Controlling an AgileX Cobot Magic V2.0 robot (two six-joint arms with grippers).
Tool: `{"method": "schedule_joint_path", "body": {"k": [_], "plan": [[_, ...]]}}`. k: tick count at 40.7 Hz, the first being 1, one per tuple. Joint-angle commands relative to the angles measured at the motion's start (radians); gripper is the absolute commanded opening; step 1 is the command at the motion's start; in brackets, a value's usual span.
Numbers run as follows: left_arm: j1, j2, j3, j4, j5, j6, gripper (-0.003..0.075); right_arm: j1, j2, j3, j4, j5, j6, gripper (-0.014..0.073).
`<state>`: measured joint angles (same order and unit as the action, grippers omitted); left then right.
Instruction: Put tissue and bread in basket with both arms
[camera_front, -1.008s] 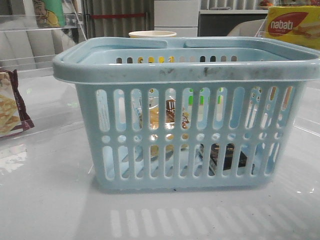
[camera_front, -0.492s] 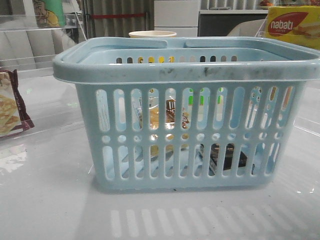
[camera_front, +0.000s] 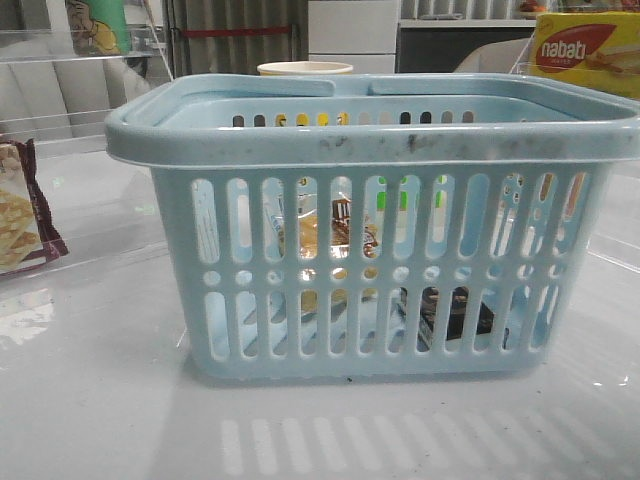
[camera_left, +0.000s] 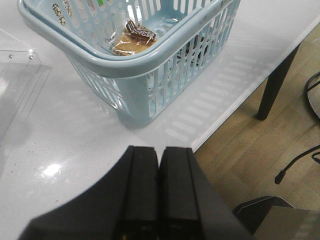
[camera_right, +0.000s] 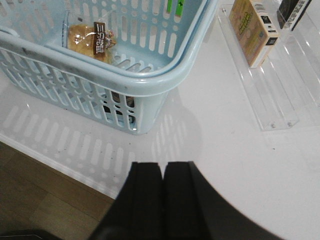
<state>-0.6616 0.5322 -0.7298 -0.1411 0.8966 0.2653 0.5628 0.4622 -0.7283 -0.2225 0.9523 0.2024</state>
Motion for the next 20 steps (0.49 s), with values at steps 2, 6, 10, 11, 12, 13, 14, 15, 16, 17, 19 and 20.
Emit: {"method": "schedule_joint_path", "body": {"k": [2,6,10,11,12,13,14,15,16,17,19,20], "plan": [[0.007,-0.02,-0.018,-0.021,-0.085,-0.009,0.0091,0.0,0.006,-0.025,-0.031,-0.062,-0.001,0.0055],[0.059,-0.062,0.002,-0.023,-0.085,-0.009,0.0091,0.0,0.006,-0.025,-0.031,-0.061,-0.001,0.0055],[0.14,-0.119,0.031,0.029,-0.113,-0.009,0.0091,0.0,0.006,-0.025,-0.031,-0.061,-0.001,0.0055],[0.168,-0.14,0.043,0.029,-0.152,-0.009,0.0091,0.0,0.006,-0.025,-0.031,-0.061,-0.001,0.0055],[0.19,-0.16,0.062,0.026,-0.182,-0.009,0.0091,0.0,0.006,-0.025,-0.031,-0.061,-0.001,0.0055],[0.22,-0.175,0.078,0.025,-0.224,-0.009,0.0091,0.0,0.006,-0.025,-0.031,-0.061,-0.001,0.0055],[0.242,-0.195,0.095,0.025,-0.257,-0.009,0.0091,0.0,0.006,-0.025,-0.031,-0.061,-0.001,0.0055],[0.272,-0.211,0.127,0.025,-0.302,-0.009,0.0091,0.0,0.006,-0.025,-0.031,-0.061,-0.001,0.0055],[0.294,-0.227,0.141,0.025,-0.325,-0.009,0.0091,0.0,0.006,-0.025,-0.031,-0.061,-0.001,0.0055],[0.315,-0.249,0.17,0.025,-0.371,-0.009,0.0091,0.0,0.006,-0.025,-0.031,-0.061,-0.001,0.0055],[0.362,-0.288,0.222,0.025,-0.451,-0.009,0.0091,0.0,0.006,-0.025,-0.031,-0.061,-0.001,0.0055],[0.385,-0.306,0.252,0.025,-0.483,-0.009,0.0091,0.0,0.006,-0.025,-0.031,-0.061,-0.001,0.0055]]}}
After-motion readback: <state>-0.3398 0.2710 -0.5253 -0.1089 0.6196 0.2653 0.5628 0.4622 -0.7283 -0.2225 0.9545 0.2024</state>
